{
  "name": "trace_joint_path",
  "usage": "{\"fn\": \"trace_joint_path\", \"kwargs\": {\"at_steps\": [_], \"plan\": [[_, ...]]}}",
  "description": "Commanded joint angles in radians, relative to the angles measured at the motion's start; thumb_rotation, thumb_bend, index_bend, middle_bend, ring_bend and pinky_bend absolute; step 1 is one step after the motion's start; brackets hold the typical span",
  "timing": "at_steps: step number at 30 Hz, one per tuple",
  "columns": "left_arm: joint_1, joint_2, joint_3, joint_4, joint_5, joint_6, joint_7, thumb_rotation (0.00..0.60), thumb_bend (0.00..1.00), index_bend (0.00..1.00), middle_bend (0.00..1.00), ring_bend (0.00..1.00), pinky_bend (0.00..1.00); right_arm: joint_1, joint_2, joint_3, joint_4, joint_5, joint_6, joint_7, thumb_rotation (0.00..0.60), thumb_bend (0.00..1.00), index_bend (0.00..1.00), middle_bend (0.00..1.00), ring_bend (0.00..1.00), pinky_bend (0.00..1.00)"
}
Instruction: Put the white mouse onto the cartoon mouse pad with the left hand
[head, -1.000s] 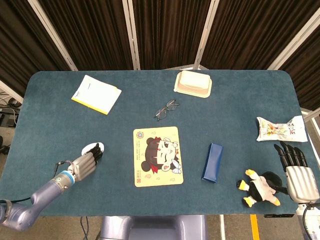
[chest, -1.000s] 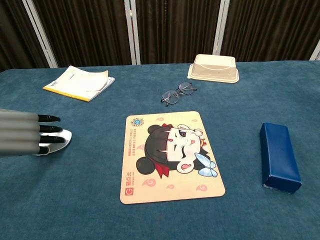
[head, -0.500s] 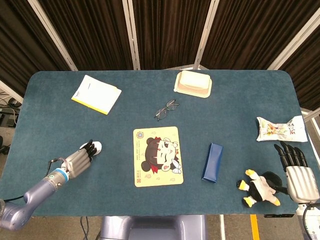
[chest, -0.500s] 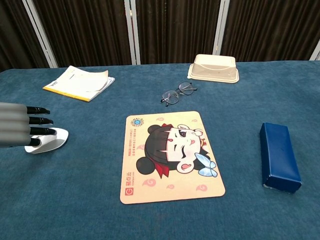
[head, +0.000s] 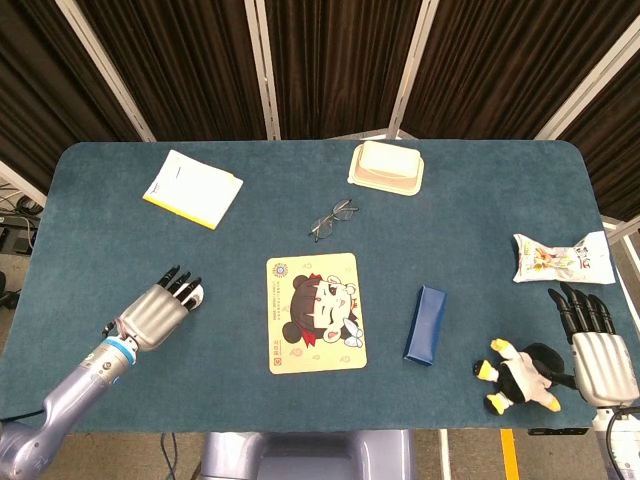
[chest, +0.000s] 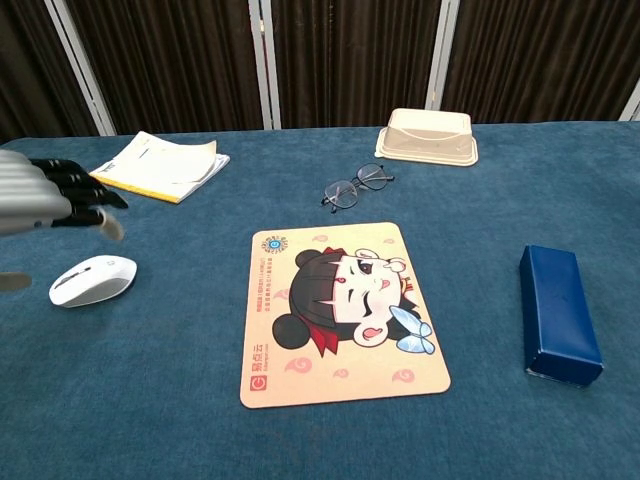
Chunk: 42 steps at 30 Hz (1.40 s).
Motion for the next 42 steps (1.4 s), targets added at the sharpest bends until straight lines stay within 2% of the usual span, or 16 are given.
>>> {"fn": "trace_joint_path", "kwargs": {"at_steps": [1, 6, 11, 16, 27, 29, 34, 42], "plan": [[0.083, -0.086, -0.069, -0.002, -0.049, 0.115, -0.067, 0.6, 0.33, 0.1, 0.0, 0.0, 0.0, 0.0, 0.0, 0.0, 0.0, 0.0, 0.0, 0.001, 0.6, 0.06, 0.0, 0.0, 0.0, 0.0], [0.135, -0.217, -0.12, 0.102, -0.112, 0.239, -0.031, 0.6, 0.32, 0.1, 0.0, 0.0, 0.0, 0.0, 0.002, -0.001, 0.001, -0.002, -0.001, 0.007, 0.6, 0.06, 0.0, 0.0, 0.0, 0.0], [0.15, -0.295, -0.172, 0.166, -0.214, 0.258, -0.009, 0.6, 0.31, 0.11, 0.0, 0.0, 0.0, 0.001, 0.002, -0.001, 0.001, -0.002, -0.002, 0.008, 0.6, 0.06, 0.0, 0.0, 0.0, 0.0], [0.145, -0.336, -0.202, 0.212, -0.273, 0.258, 0.026, 0.6, 0.31, 0.15, 0.0, 0.0, 0.0, 0.001, 0.002, -0.001, 0.0, -0.002, -0.003, 0.009, 0.6, 0.06, 0.0, 0.0, 0.0, 0.0], [0.124, -0.411, -0.264, 0.254, -0.405, 0.226, 0.066, 0.6, 0.31, 0.15, 0.0, 0.0, 0.0, 0.002, 0.005, -0.002, 0.001, -0.003, -0.005, 0.019, 0.6, 0.06, 0.0, 0.0, 0.0, 0.0], [0.121, -0.419, -0.271, 0.256, -0.42, 0.222, 0.067, 0.6, 0.31, 0.15, 0.0, 0.0, 0.0, 0.002, 0.005, -0.002, 0.001, -0.003, -0.005, 0.02, 0.6, 0.06, 0.0, 0.0, 0.0, 0.0], [0.113, -0.447, -0.278, 0.286, -0.435, 0.227, 0.08, 0.6, 0.22, 0.18, 0.0, 0.0, 0.0, 0.002, 0.006, -0.003, 0.0, -0.004, -0.006, 0.022, 0.6, 0.06, 0.0, 0.0, 0.0, 0.0], [0.096, -0.493, -0.292, 0.352, -0.477, 0.225, 0.114, 0.6, 0.22, 0.25, 0.0, 0.0, 0.0, 0.002, 0.006, -0.003, 0.0, -0.004, -0.006, 0.024, 0.6, 0.06, 0.0, 0.0, 0.0, 0.0]]}}
